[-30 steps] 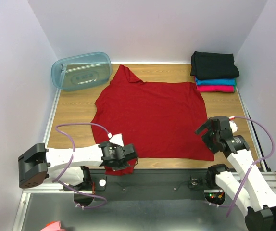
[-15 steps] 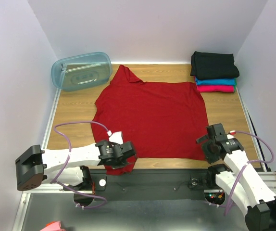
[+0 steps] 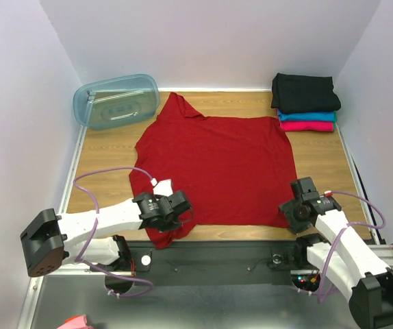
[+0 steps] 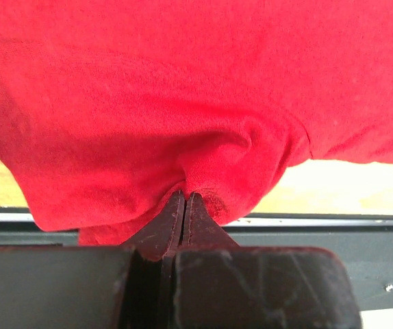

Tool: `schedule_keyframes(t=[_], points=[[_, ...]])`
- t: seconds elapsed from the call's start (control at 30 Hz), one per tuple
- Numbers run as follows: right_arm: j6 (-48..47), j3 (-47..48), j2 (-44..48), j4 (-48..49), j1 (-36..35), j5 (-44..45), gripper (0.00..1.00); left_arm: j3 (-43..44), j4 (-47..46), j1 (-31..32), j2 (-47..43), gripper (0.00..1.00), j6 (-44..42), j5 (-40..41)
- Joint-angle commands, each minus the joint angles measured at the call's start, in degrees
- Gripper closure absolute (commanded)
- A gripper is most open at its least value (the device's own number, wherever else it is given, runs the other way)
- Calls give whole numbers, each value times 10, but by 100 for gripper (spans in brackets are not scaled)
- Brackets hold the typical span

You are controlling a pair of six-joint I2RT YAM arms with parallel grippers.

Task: Fold and stack the t-shirts
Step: Flatten the tshirt out

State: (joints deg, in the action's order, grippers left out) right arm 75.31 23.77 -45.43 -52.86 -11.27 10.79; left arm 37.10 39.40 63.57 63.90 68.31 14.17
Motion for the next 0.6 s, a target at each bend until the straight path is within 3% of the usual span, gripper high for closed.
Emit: schedule_keyframes(t=[0.0, 0.27, 0.33, 0.37, 0.57], points=[[12, 8, -4, 45, 3, 40, 47, 24, -6, -20, 8, 100, -44, 13], [-10, 23, 4, 53, 3, 48, 77, 48, -5, -36, 33, 100, -71, 15], [-23, 25, 6, 54, 4, 46, 95, 54, -8, -40, 39, 100, -79, 13], [-28, 29, 9, 54, 3, 43, 100, 60, -6, -44, 40, 100, -85, 13], [-55, 55, 13, 56, 3, 58, 100, 89, -4, -70, 48, 100, -119, 34]])
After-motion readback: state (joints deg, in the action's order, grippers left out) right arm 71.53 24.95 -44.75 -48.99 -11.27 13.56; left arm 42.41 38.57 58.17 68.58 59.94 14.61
